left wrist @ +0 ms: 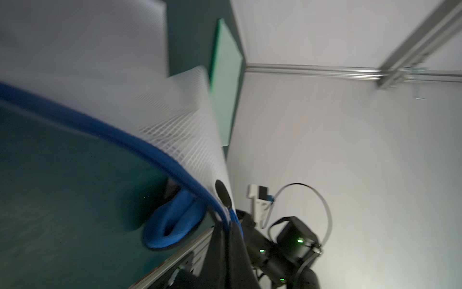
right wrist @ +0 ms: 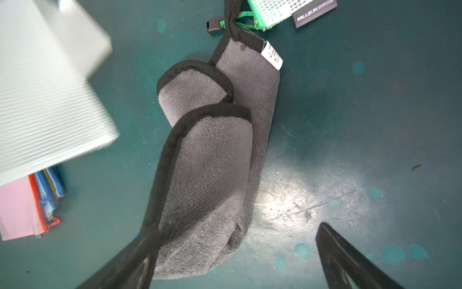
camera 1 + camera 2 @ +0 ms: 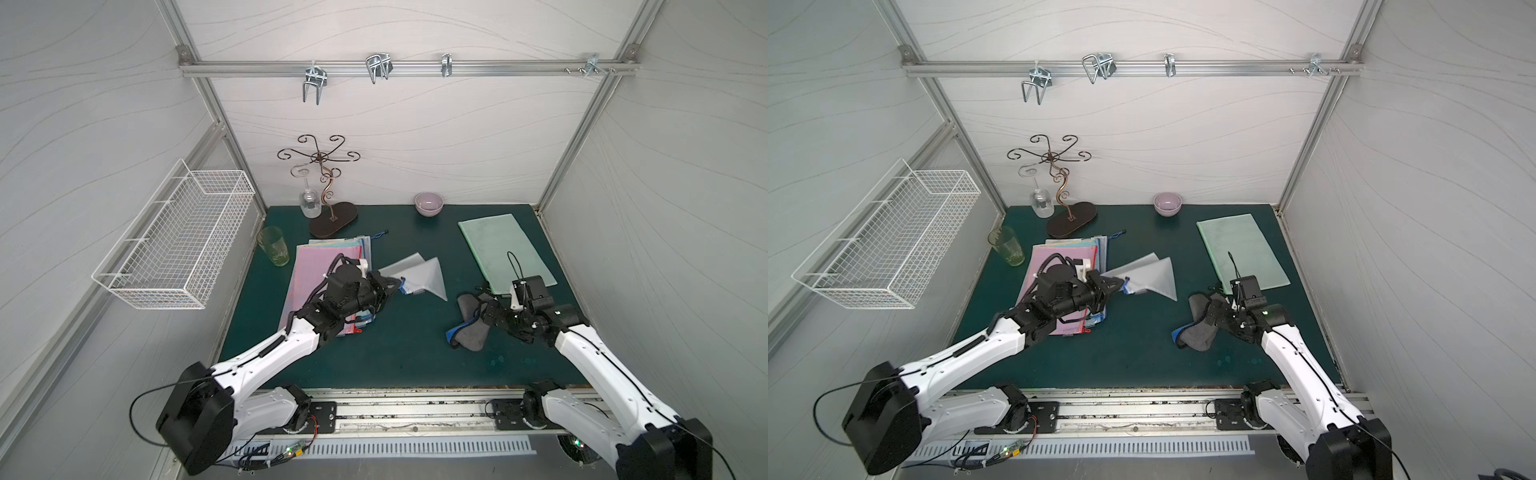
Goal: Wipe the document bag
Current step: Pick up the cleaning item at the center of the board.
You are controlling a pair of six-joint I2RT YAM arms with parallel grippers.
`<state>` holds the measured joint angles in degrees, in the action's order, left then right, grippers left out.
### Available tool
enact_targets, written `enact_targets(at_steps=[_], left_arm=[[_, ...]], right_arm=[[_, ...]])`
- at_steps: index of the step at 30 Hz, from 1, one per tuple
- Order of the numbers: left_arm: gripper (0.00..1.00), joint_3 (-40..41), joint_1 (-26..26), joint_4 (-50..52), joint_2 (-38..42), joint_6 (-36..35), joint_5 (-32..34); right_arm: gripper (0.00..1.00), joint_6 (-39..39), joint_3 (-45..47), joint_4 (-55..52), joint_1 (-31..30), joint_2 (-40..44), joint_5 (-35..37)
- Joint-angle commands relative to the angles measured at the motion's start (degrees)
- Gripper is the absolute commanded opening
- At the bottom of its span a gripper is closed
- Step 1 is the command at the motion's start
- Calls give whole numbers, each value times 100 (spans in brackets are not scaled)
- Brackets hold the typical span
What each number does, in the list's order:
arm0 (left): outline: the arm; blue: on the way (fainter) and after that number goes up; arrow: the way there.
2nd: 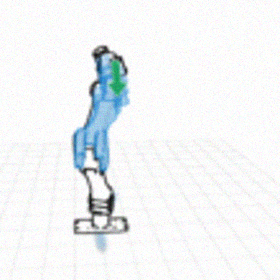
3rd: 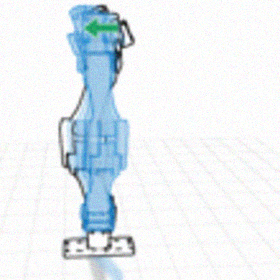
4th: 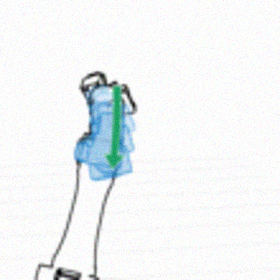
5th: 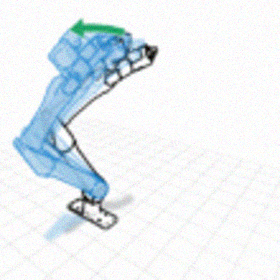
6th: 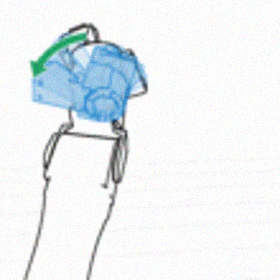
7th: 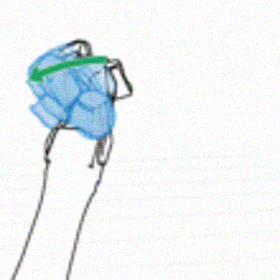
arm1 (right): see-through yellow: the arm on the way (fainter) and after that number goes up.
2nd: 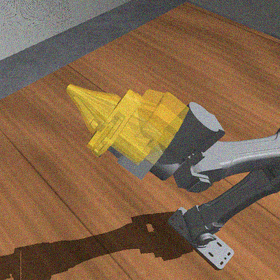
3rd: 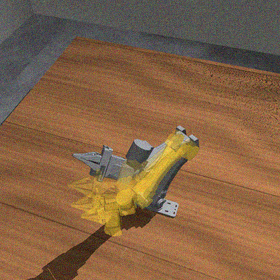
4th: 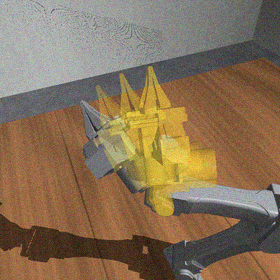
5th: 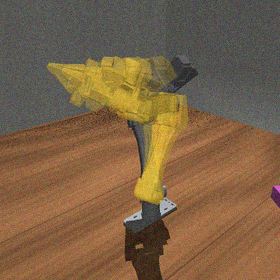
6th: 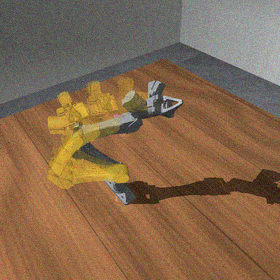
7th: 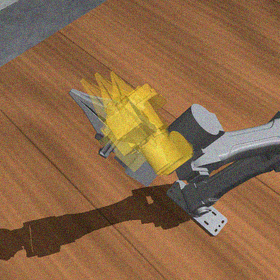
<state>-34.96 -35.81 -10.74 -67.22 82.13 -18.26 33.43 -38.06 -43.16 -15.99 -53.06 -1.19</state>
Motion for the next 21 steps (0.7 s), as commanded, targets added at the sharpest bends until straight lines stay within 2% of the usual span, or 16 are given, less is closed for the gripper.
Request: enact_targets(at_steps=[1,4,8,12,18,21], left_arm=[[0,185,-145,141,80,-133,-504],[0,164,-207,992,251,-628,-690],[0,158,-240,1883,313,-1308,-917],[0,347,-251,2215,41,-1728,-1037],[0,353,-262,2563,-624,-2296,-835],[0,234,-308,2553,-967,-2541,-816]], right_arm=[[92,53,-133,-315,43,245,105],[88,152,-275,-465,61,388,245],[99,34,-437,-501,70,196,46],[99,-29,-439,-378,-66,-551,-424],[99,6,-407,128,-497,-1749,-725],[99,-87,-508,152,-703,-2385,-646]])
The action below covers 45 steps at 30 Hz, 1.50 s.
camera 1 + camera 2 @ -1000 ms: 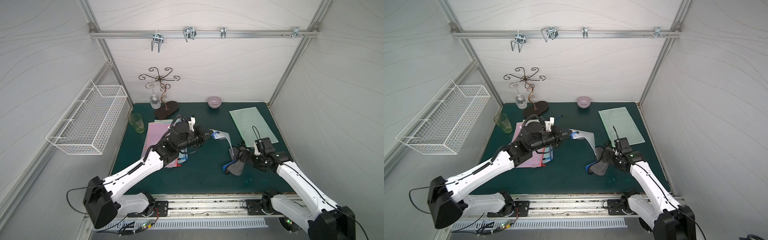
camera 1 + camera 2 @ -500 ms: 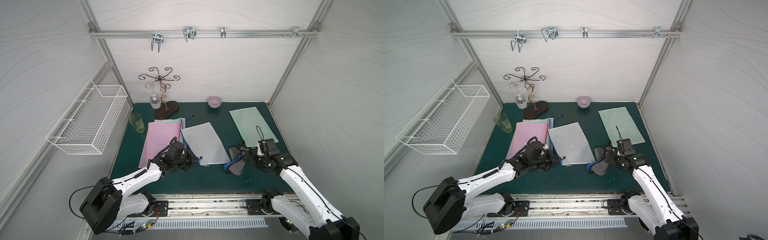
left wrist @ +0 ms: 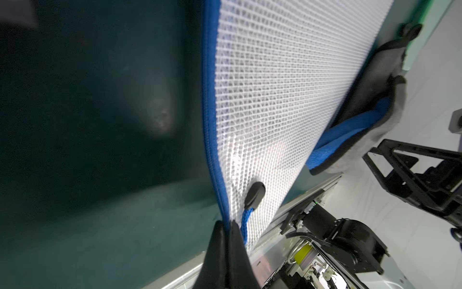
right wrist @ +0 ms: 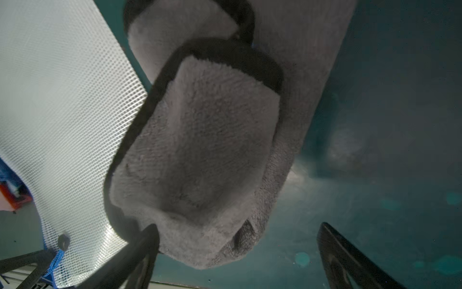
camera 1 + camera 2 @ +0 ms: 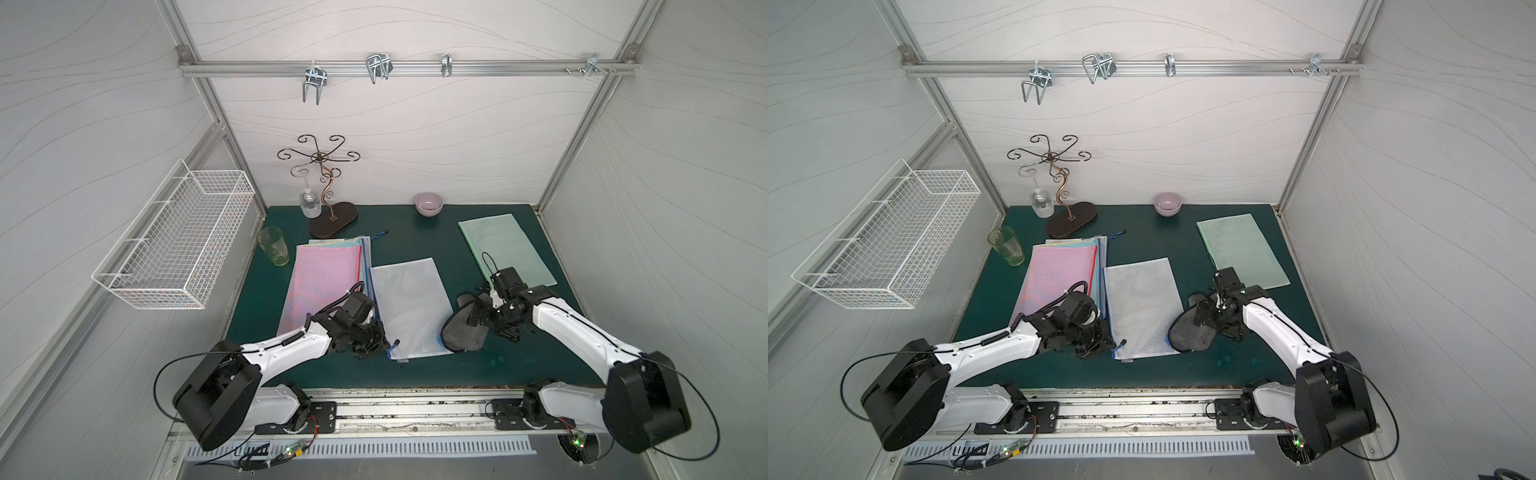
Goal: Wipe the document bag
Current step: Pick up the cleaning item at the center of the board, then wipe the dirt from the document bag.
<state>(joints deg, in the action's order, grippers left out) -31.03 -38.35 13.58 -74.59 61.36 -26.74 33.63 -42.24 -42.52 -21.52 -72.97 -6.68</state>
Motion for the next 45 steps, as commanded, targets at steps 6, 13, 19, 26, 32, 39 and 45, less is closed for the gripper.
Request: enact_targets(at_steps=[6,13,19,26,32,39,45], left_arm=[[0,-563,-189,258,-869,-961,3],[0,-925,-447,491,-1195,-1460,50],[0,-1081,-570,620,-1342,-1601,134],[0,-1038,-571,532,-1323,-1490,264],[0,-875,-560,411,-1167,-1376,330],[0,-833,-558,351,-1155,-1393,288],[0,-844,-558,346,-1174,-1431,255]], right_arm=[[79,-73,-127,398,-94,-1319,-174],[0,-245,-245,132,164,-450,-33],[0,-431,-1001,-470,-742,595,320],[0,-405,-1596,526,-2106,-1687,-1538],[0,-405,-1684,574,-2244,-2830,-1970],[0,-345,-1067,-640,-804,-1716,644],[0,-908,-2258,5,-1053,-1876,-425]])
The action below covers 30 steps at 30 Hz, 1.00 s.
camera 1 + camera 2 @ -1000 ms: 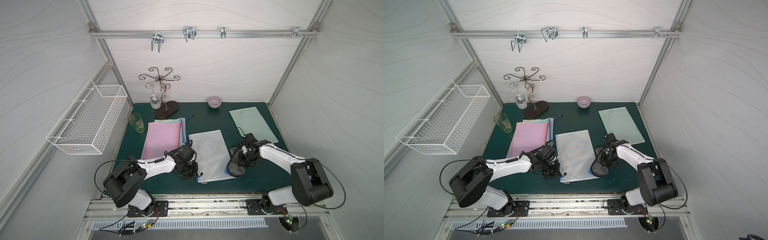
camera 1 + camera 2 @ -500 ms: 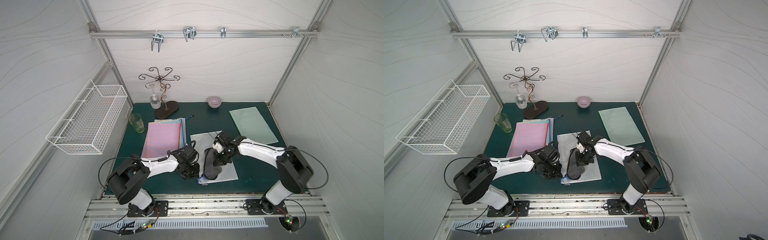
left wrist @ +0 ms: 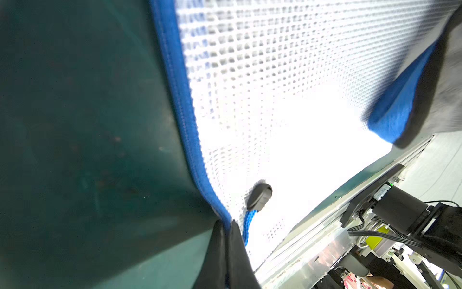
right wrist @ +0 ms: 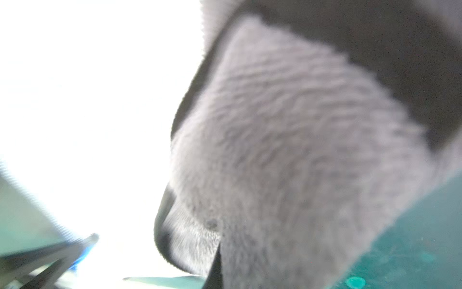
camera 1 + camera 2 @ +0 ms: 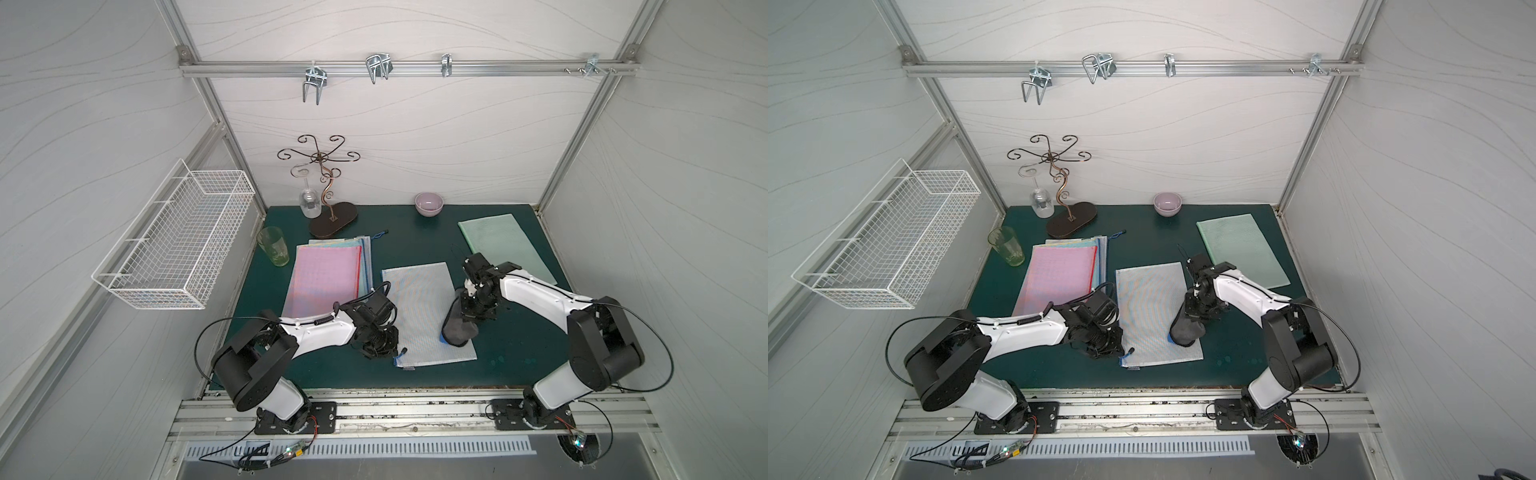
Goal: Wipe the document bag
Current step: Wipe the dirt from the document bag.
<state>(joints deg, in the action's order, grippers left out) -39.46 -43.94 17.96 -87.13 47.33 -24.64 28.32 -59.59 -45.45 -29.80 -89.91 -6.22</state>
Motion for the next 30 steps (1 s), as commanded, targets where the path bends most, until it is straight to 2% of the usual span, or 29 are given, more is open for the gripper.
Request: enact_targets(at_steps=[1,6,8,10,12,14,17,19,21,24,27,30], left_arm=[[0,8,7,-86,103,-24,49],[0,75,3,-133,136,-4,22],[0,48,7,-122,118,0,4],[0,57,5,-117,150,12,9],[0,86,0,-106,202,47,21],[0,137,3,-123,265,92,21],[0,210,6,-120,358,136,38],[0,257,1,-147,422,179,64],[0,289,3,-162,451,203,74],[0,290,2,-164,452,204,76],[0,247,0,-130,447,189,100],[0,202,4,-121,460,188,125]], right_arm=[[0,-462,-806,400,-313,-400,-774],[0,-693,-2107,801,-731,-1824,-2129],[0,-665,-2578,1028,-756,-2512,-2622],[0,-569,-3015,1124,-668,-3099,-2817],[0,-648,-3448,900,-569,-3568,-2515],[0,-775,-3656,590,-354,-3751,-1802],[0,-599,-3369,172,142,-3506,-88],[0,-469,-2997,31,472,-3143,805],[0,-524,-2677,2,622,-2769,1242],[0,-961,-2483,-10,317,-2276,851],[0,-1306,-2642,-276,-420,-2244,-454],[0,-1061,-2358,-202,-1051,-2199,-1390]])
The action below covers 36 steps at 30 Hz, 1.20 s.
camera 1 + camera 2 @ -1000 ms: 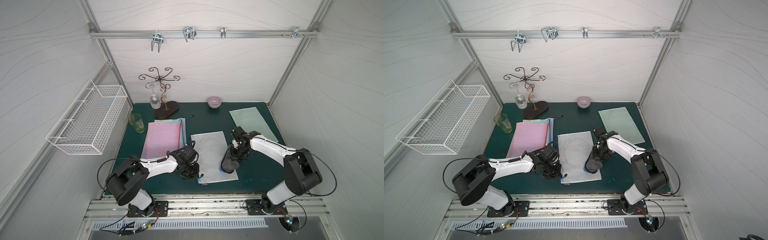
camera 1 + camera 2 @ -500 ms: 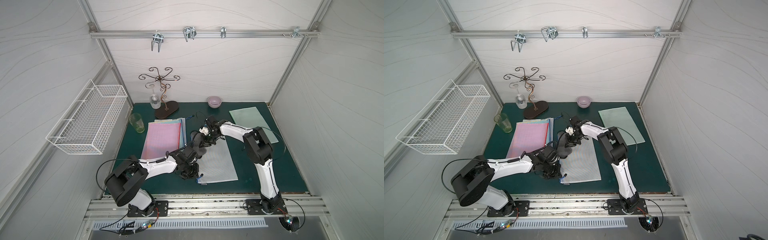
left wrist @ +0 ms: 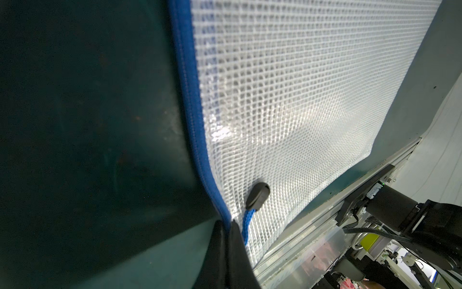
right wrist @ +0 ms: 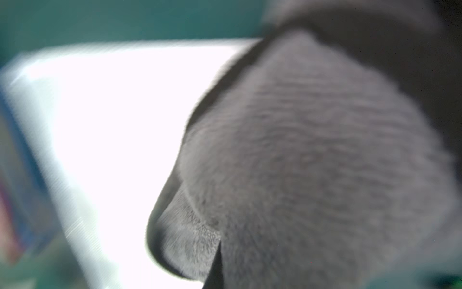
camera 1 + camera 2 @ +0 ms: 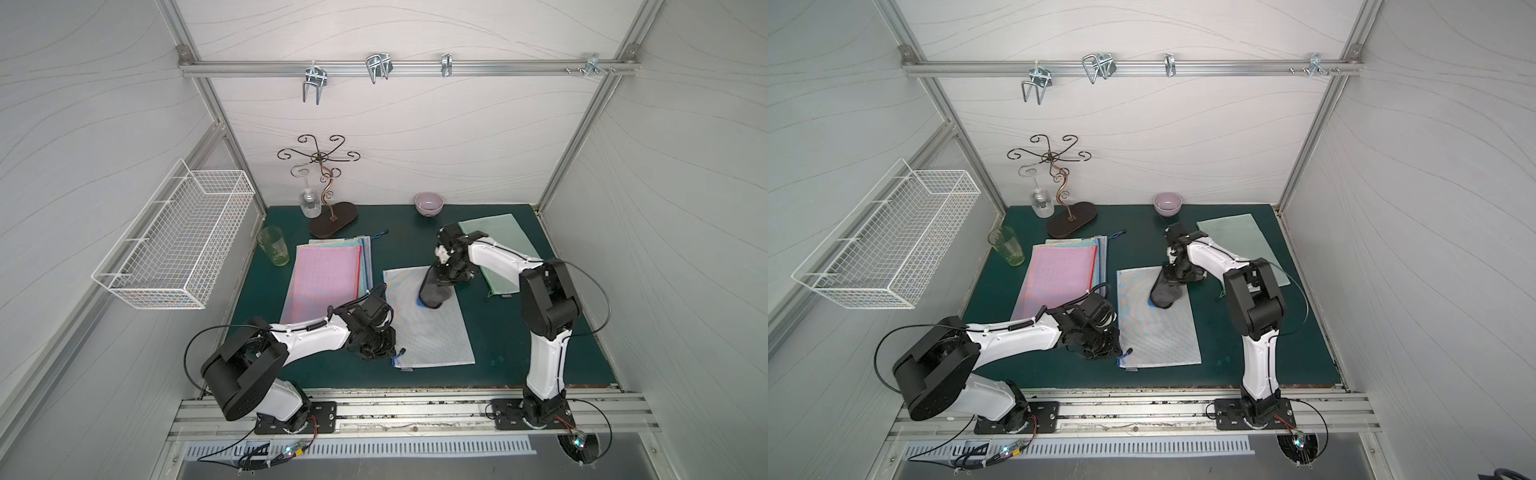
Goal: Wipe the document bag
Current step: Wipe the dirt from the document bag.
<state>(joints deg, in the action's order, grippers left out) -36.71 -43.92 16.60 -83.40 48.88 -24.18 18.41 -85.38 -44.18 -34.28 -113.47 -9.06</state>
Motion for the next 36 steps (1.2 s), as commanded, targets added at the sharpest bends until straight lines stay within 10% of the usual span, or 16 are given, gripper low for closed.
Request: enact_targets(at_steps=[1,13,24,29,32,36], left_arm=[[0,-74,6,3,110,49,93],[0,-82,74,-191,328,189,280],[0,-328,993,350,1646,179,797],[0,-743,1296,855,2169,-10,987],[0,-831,1449,890,2547,29,1087],[0,-1004,1523,674,2538,104,698]], right_arm=[[0,72,463,-195,-744,259,-1377],[0,1481,3720,-324,620,2426,-961],[0,2145,4330,-1386,1398,4496,492],[49,2028,4316,-1396,1454,4426,414],[99,2036,4238,-1544,1379,4807,434],[99,2074,3943,-1922,1102,5408,701]])
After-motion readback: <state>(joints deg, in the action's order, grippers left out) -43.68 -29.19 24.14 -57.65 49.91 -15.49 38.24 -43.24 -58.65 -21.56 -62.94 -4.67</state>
